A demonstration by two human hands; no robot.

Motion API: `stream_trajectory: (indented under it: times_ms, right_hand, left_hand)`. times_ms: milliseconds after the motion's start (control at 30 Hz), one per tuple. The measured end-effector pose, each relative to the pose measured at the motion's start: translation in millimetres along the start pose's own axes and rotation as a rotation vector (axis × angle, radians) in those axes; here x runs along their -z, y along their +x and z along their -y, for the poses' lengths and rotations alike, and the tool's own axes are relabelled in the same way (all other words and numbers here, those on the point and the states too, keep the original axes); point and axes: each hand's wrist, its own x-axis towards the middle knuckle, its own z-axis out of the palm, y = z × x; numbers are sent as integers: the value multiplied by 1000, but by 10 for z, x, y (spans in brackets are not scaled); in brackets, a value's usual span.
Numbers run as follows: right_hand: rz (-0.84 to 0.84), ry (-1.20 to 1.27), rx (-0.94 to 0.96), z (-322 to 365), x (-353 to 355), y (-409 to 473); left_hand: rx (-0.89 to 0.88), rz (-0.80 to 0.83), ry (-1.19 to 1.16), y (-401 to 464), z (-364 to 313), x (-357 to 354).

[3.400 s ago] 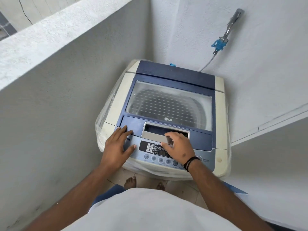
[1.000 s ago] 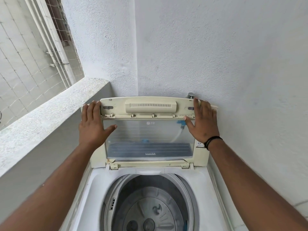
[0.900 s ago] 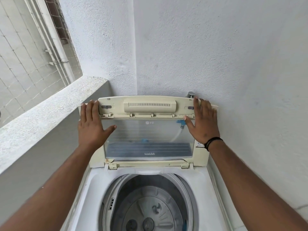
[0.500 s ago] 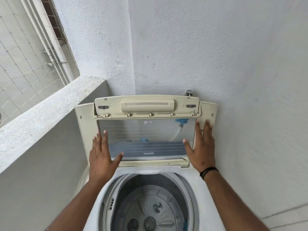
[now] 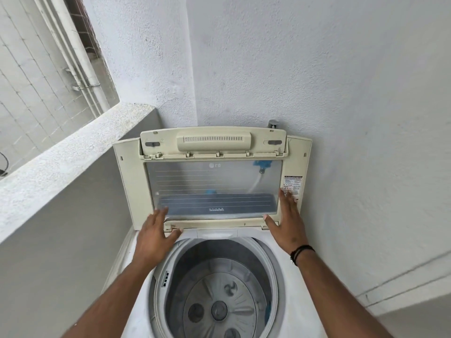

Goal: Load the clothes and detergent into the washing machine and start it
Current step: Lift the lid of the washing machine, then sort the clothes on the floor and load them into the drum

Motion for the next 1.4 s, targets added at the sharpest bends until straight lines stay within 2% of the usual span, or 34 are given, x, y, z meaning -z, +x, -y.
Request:
stream_trajectory:
  times_ms: [167,300,400,500,600,733,867,1000,1233,1400]
  right_hand:
    - [107,143,-7,114,-107,-512]
    - [197,213,-39,15,-207,-1143]
    - [274,164,-70,-83,-278,-1559]
    - [330,118,-123,-154,-316,-1874]
    - [359,22,-104,-234,-331,-2135]
    - [325,-85,-17,-242,-309,-2269]
    - [297,-183,1,-136,-280,-2337]
    - [218,-259,-20,-35,-314,-2581]
    - [85,-7,-241,229,-366,-3146]
    - [-61,131,-411,550,-189,-3710]
  left_hand:
    - [43,227,-150,-562,60,-115]
    - [93,180,-208,-938,153,-3]
    - [120,162,-230,-1260,222,19]
    - [127,244,-161,-1627,281,-86]
    - [131,349,8,-1892,455,-214]
    - [19,287,231,-2012,585,-309]
    - [-17,230,310,-2025,555,-368]
    - [-62,160,294,-2082,562,-359]
    - [-183,188,311,-2072,646,-389]
    - [-441,218,127,-2086,734,-453]
